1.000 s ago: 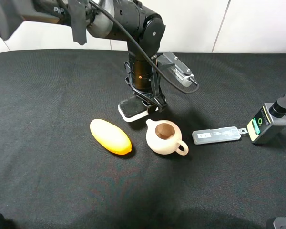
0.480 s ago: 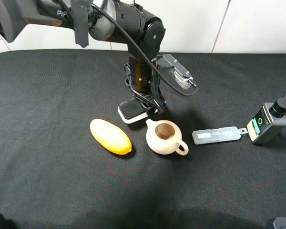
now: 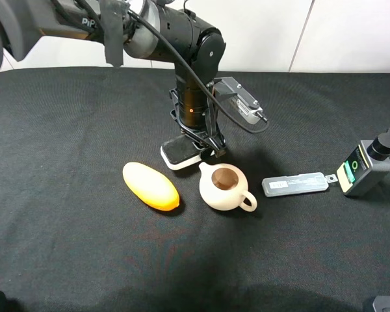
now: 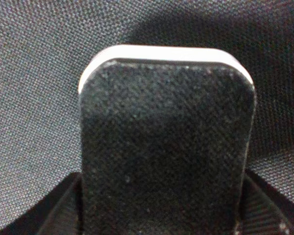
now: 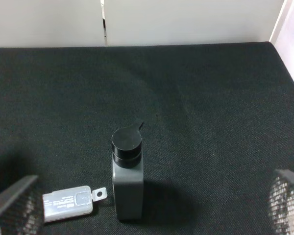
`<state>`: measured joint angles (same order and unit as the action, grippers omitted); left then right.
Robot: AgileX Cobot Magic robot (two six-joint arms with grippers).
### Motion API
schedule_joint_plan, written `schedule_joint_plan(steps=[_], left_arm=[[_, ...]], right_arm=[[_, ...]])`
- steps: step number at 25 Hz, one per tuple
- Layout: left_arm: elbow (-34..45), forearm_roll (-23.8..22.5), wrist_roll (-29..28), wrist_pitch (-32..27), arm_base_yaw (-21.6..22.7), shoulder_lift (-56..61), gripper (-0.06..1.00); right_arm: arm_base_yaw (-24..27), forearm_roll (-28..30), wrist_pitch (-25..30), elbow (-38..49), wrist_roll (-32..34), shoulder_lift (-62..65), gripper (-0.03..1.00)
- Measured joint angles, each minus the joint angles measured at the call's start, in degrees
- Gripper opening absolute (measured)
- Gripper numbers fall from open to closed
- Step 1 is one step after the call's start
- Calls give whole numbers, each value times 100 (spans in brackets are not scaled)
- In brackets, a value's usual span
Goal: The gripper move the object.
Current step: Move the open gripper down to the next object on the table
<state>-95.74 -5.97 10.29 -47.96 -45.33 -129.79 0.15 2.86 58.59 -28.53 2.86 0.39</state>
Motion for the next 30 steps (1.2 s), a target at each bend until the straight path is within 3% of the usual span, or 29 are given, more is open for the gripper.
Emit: schedule_joint_plan(steps=[30], left_arm=[[0,0,17,-53,0,-12,67]], right_arm=[[0,0,0,0,0,0,69]])
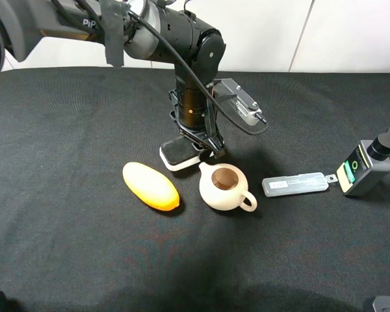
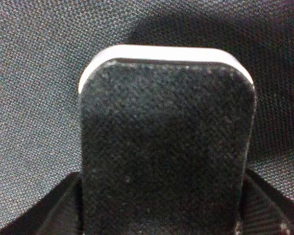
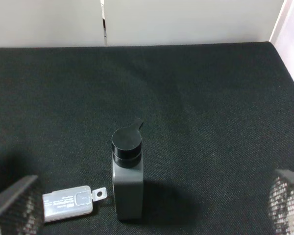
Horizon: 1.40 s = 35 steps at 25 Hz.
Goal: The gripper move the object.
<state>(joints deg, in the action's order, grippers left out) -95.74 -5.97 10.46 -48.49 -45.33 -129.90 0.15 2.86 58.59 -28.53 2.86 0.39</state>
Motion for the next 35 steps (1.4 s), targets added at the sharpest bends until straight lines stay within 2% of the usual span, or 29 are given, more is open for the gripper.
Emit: schedule_joint_plan(steps=[15,27,35], left_arm=[[0,0,0,0,0,0,81],[0,0,-26,0,45,37,82],[0,-72,-46,-1,307,731,82]], right_arm=[[0,0,0,0,0,0,69],[0,0,0,0,0,0,69],[0,0,0,0,0,0,69]])
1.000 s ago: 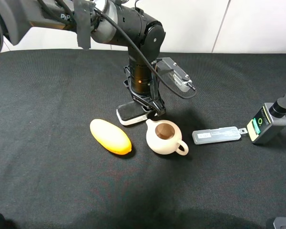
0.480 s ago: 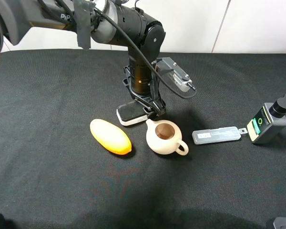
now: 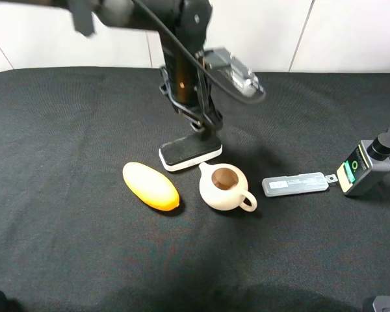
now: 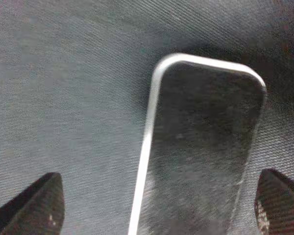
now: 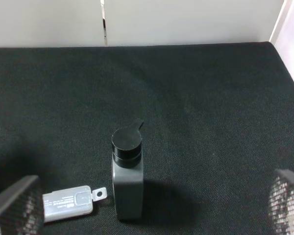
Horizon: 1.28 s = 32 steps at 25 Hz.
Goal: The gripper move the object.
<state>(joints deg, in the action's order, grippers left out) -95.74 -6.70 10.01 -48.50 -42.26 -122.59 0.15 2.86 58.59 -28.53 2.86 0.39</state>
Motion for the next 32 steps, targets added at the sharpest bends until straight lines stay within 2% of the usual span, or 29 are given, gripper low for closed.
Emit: schedule_joint_plan(steps=[8,13,17,25,32], left_arm=[[238,-30,-24,12,389,1222,82],[1566,-24,-67,662,593,2542,82],[2783,-24,-401,1020,988,3606,82],[4772,-30,-772,1073,1842,5883,82],[5801,-30,-1001,1049,2486,7976,82]], right_arm=[[0,0,0,0,0,0,69],[0,0,0,0,0,0,69],[0,0,0,0,0,0,69],[0,0,0,0,0,0,69],[0,0,0,0,0,0,69]])
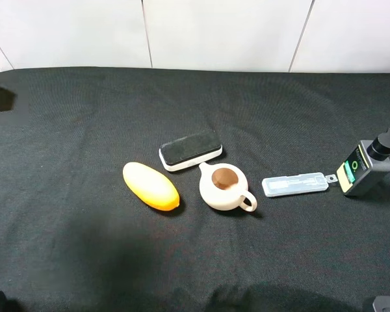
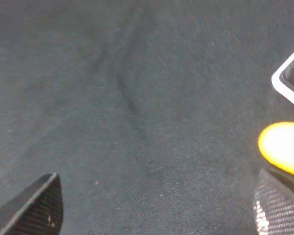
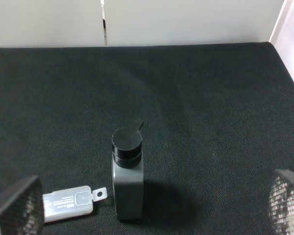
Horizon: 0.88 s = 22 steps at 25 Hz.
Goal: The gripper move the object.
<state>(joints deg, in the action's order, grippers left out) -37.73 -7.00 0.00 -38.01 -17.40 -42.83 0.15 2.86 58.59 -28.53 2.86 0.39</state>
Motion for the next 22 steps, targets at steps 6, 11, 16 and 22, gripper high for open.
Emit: schedule_joint_plan(steps=[6,11,16,22], left_arm=[[498,0,-36,-483,544,1562,82],[835,0,-48,-994,865,2612,82],[919,5,-54,-1265,889,3359,82],[919,24,-78,-1269,889,4047,82]], right_arm=[[0,0,0,0,0,0,69],[0,0,0,0,0,0,69],[0,0,0,0,0,0,69],[0,0,0,0,0,0,69]])
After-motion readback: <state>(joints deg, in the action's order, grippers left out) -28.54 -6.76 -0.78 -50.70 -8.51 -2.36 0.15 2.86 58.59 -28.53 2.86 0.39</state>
